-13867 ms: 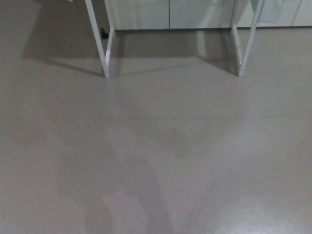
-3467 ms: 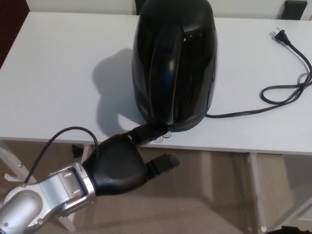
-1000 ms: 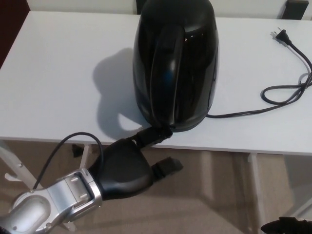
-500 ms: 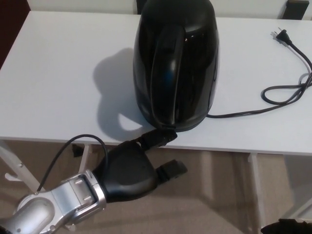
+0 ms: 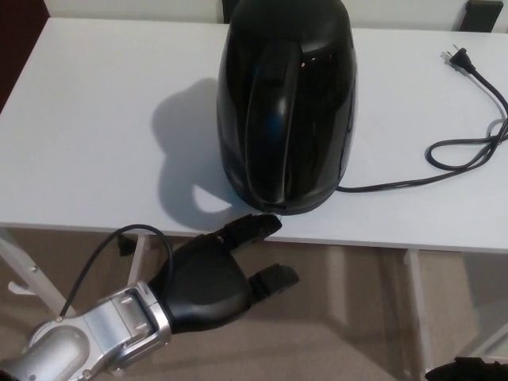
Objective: The robot walk towards a table in front and click the button on the base of the boilling pot using its left middle finger
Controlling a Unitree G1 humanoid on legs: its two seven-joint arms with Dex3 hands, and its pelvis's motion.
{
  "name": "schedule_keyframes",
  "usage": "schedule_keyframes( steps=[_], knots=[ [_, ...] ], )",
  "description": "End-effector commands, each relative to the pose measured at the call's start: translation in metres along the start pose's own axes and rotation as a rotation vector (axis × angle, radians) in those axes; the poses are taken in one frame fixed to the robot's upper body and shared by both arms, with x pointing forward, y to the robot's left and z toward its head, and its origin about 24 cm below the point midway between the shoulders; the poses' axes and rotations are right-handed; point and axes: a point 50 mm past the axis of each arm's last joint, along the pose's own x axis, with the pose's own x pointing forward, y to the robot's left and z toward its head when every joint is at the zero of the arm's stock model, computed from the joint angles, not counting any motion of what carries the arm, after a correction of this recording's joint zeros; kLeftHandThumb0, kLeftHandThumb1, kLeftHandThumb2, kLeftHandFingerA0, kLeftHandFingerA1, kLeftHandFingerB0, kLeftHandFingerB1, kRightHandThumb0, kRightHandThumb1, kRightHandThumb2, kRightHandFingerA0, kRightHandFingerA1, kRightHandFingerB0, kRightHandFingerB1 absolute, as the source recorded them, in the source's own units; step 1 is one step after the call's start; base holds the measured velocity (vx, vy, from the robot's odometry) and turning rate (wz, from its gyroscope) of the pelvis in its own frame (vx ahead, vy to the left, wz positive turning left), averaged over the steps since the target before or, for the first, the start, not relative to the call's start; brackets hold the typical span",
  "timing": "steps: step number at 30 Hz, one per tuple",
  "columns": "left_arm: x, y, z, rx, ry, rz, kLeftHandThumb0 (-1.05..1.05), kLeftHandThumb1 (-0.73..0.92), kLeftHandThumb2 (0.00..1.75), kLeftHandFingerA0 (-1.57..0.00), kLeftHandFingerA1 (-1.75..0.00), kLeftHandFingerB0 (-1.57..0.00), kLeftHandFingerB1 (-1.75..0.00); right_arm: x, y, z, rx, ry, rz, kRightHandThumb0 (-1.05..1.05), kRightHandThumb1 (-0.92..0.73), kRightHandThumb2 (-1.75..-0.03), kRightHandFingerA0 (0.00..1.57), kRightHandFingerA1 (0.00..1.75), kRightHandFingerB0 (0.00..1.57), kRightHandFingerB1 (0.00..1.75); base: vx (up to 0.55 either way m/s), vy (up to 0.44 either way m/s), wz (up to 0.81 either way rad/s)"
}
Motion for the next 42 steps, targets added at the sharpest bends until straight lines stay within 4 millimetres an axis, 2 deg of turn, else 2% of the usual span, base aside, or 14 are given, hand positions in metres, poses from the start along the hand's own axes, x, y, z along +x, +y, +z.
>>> schedule_keyframes(
  steps=[1, 3, 5, 9, 10, 13, 14, 16, 18, 20, 21, 27, 28, 42],
  knots=[
    [-0.002, -0.003, -0.001, 0.023, 0.018, -0.012, -0.47, 0.55, 0.58, -0.21, -0.29, -0.17, -0.28, -0.004, -0.004, -0.004, 0.000, 0.010, -0.002, -0.49, -0.65, -0.61, 0.80, 0.45, 0.59, 0.38, 0.00, 0.000, 0.00],
    [-0.003, -0.005, 0.000, 0.006, 0.016, -0.015, -0.27, 0.40, 0.93, -0.06, -0.50, -0.06, -0.49, -0.004, -0.003, -0.004, -0.002, 0.009, -0.004, -0.50, -0.65, -0.61, 0.80, 0.47, 0.59, 0.39, 0.00, 0.000, 0.00],
    [-0.003, -0.006, 0.000, 0.004, 0.016, -0.015, -0.47, 0.55, 0.58, -0.20, -0.28, -0.16, -0.27, -0.003, -0.004, -0.003, -0.004, 0.006, -0.005, -0.49, -0.64, -0.61, 0.80, 0.46, 0.60, 0.39, 0.00, 0.000, 0.00],
    [-0.002, -0.008, 0.003, 0.002, 0.018, -0.042, -0.54, 0.51, 0.69, -0.14, -0.34, -0.14, -0.34, -0.004, -0.004, -0.003, -0.002, 0.006, -0.002, -0.50, -0.64, -0.61, 0.81, 0.47, 0.60, 0.39, 0.00, 0.000, 0.00],
    [-0.002, -0.011, 0.007, -0.003, 0.011, -0.072, -0.31, 0.45, 0.97, 0.00, -0.48, 0.00, -0.47, -0.006, -0.002, -0.005, 0.004, 0.008, 0.002, -0.49, -0.64, -0.61, 0.80, 0.47, 0.60, 0.39, 0.00, 0.000, 0.00],
    [-0.003, -0.015, 0.013, -0.018, 0.000, -0.096, -0.31, 0.46, 0.97, 0.00, -0.48, 0.00, -0.47, -0.007, -0.001, -0.006, 0.009, 0.006, 0.002, -0.49, -0.63, -0.60, 0.78, 0.45, 0.61, 0.39, 0.00, 0.000, 0.00],
    [-0.004, -0.017, 0.016, -0.028, -0.005, -0.081, -0.51, 0.56, 0.58, -0.20, -0.28, -0.18, -0.27, -0.007, -0.001, -0.006, 0.007, 0.007, 0.003, -0.49, -0.63, -0.60, 0.79, 0.46, 0.61, 0.39, 0.00, 0.000, 0.00],
    [-0.007, -0.024, 0.023, -0.045, -0.019, -0.108, -0.31, 0.42, 0.95, 0.00, -0.48, 0.00, -0.47, -0.008, 0.001, -0.007, -0.002, 0.011, 0.010, -0.50, -0.64, -0.61, 0.78, 0.44, 0.60, 0.39, 0.00, 0.000, 0.00],
    [-0.009, -0.027, 0.028, -0.056, -0.034, -0.112, -0.52, 0.56, 0.58, -0.20, -0.28, -0.18, -0.27, -0.011, 0.004, -0.009, -0.008, 0.011, 0.017, -0.49, -0.65, -0.61, 0.76, 0.43, 0.60, 0.39, 0.00, 0.000, 0.00],
    [-0.009, -0.029, 0.030, -0.062, -0.040, -0.101, -0.51, 0.55, 0.57, -0.21, -0.28, -0.19, -0.28, -0.010, 0.003, -0.008, -0.016, 0.016, 0.018, -0.50, -0.65, -0.61, 0.77, 0.43, 0.59, 0.38, 0.00, 0.000, 0.00],
    [-0.009, -0.029, 0.031, -0.064, -0.040, -0.096, -0.28, 0.38, 0.93, -0.06, -0.50, -0.06, -0.49, -0.010, 0.002, -0.008, -0.016, 0.018, 0.020, -0.50, -0.66, -0.61, 0.77, 0.43, 0.59, 0.38, 0.00, 0.000, 0.00],
    [-0.011, -0.033, 0.033, -0.090, -0.043, -0.102, -0.28, 0.39, 0.93, -0.06, -0.50, -0.06, -0.49, -0.011, 0.002, -0.008, -0.029, 0.025, 0.023, -0.49, -0.66, -0.61, 0.79, 0.44, 0.59, 0.38, 0.00, 0.000, 0.00],
    [-0.013, -0.032, 0.035, -0.090, -0.047, -0.110, -0.50, 0.54, 0.57, -0.20, -0.28, -0.18, -0.27, -0.012, 0.002, -0.009, -0.028, 0.025, 0.025, -0.49, -0.66, -0.61, 0.79, 0.44, 0.59, 0.38, 0.00, 0.000, 0.00],
    [-0.061, -0.047, 0.057, -0.170, -0.047, -0.149, -0.51, 0.56, 0.69, -0.15, -0.34, -0.15, -0.34, -0.013, 0.006, -0.013, -0.017, 0.033, 0.032, -0.49, -0.65, -0.61, 0.78, 0.44, 0.60, 0.39, 0.00, 0.000, 0.00]
  ],
)
